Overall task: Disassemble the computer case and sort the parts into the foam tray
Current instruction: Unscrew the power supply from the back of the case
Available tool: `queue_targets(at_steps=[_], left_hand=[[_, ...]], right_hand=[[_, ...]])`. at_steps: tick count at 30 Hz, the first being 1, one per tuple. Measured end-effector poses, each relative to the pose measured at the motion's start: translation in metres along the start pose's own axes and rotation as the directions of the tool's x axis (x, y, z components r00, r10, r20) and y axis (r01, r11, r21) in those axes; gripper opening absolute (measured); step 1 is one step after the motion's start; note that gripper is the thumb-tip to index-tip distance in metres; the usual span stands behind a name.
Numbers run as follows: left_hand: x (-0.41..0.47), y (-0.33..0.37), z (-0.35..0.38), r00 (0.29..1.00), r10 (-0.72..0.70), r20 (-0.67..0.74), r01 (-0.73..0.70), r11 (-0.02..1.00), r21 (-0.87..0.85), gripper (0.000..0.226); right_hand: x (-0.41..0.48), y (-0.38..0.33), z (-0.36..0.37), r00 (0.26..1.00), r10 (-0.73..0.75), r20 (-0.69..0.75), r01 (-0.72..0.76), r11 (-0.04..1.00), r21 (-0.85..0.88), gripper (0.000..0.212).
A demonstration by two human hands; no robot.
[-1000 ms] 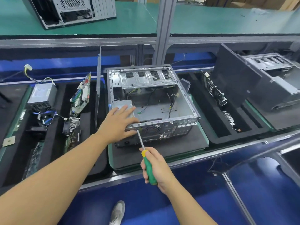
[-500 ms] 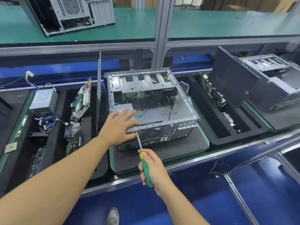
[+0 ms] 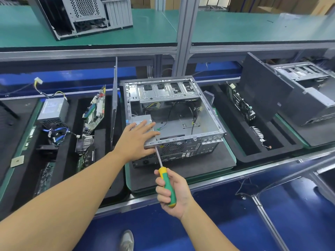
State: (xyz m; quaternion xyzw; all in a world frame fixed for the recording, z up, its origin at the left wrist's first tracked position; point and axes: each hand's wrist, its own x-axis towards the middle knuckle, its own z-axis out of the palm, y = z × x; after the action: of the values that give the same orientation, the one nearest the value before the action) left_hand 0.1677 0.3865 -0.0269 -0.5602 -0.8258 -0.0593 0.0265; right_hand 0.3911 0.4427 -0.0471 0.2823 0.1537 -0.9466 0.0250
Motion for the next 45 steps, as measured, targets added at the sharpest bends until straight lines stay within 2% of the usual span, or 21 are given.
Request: queue_targets(at_steps=[5,10,17,20,23,26,29,32,36,38,41,45], left_hand=[[0.0,0.001,0.0,0.998,-0.055,0.014,0.055,0.998,-0.023,0.085],[0.002,0.0,0.0,0.997,-0.064,0.03,0.064,0.998,-0.008,0.094],[0.003,-0.004,-0.002,0.996,-0.033,0.087,0.039,0.997,-0.062,0.094],[0.003,-0.005,-0.004,0.996,-0.018,0.092,0.026,0.996,-0.083,0.094],[-0.001,-0.004,-0.004,1.0,-0.013,-0.006,0.012,0.992,-0.129,0.084],[-0.002,-0.003,-0.004,0.999,0.022,-0.039,-0.025,0.997,-0.079,0.074],[-0.004,-0.004,-0.002,1.0,0.02,0.001,-0.019,1.0,-0.024,0.075],[-0.006,-0.002,0.0,0.997,-0.035,0.076,0.034,0.999,0.018,0.074],[-0.005,0.001,-0.003,0.984,-0.084,0.157,0.088,0.996,-0.016,0.072],[-0.005,0.001,-0.005,0.981,-0.081,0.177,0.086,0.996,-0.022,0.073],[-0.005,0.001,-0.006,0.979,-0.078,0.187,0.089,0.995,-0.05,0.072],[-0.004,-0.001,-0.007,0.977,-0.081,0.197,0.099,0.991,-0.084,0.072]], right_hand=[[0.006,-0.002,0.012,0.997,0.04,0.064,-0.035,0.997,-0.067,0.035],[0.004,-0.009,0.004,0.994,0.032,0.104,-0.025,0.997,-0.069,0.029],[-0.002,-0.014,-0.01,0.992,0.124,0.038,-0.104,0.933,-0.345,0.043],[-0.002,-0.02,-0.008,0.987,0.158,0.041,-0.138,0.941,-0.308,0.039],[-0.004,-0.019,-0.008,0.983,0.161,0.094,-0.142,0.973,-0.18,0.029],[-0.01,-0.009,-0.011,0.982,0.112,0.15,-0.115,0.993,0.012,0.025],[-0.013,-0.002,-0.02,0.987,0.061,0.149,-0.076,0.992,0.098,0.025],[-0.015,0.002,-0.024,0.98,0.073,0.184,-0.075,0.997,0.005,0.039],[-0.013,0.011,-0.022,0.944,0.122,0.307,-0.114,0.993,-0.042,0.036],[-0.011,0.014,-0.024,0.953,0.091,0.289,-0.079,0.995,-0.056,0.04],[-0.012,0.014,-0.031,0.962,0.113,0.247,-0.105,0.993,-0.045,0.049],[-0.013,0.016,-0.029,0.96,0.104,0.26,-0.095,0.994,-0.047,0.047]])
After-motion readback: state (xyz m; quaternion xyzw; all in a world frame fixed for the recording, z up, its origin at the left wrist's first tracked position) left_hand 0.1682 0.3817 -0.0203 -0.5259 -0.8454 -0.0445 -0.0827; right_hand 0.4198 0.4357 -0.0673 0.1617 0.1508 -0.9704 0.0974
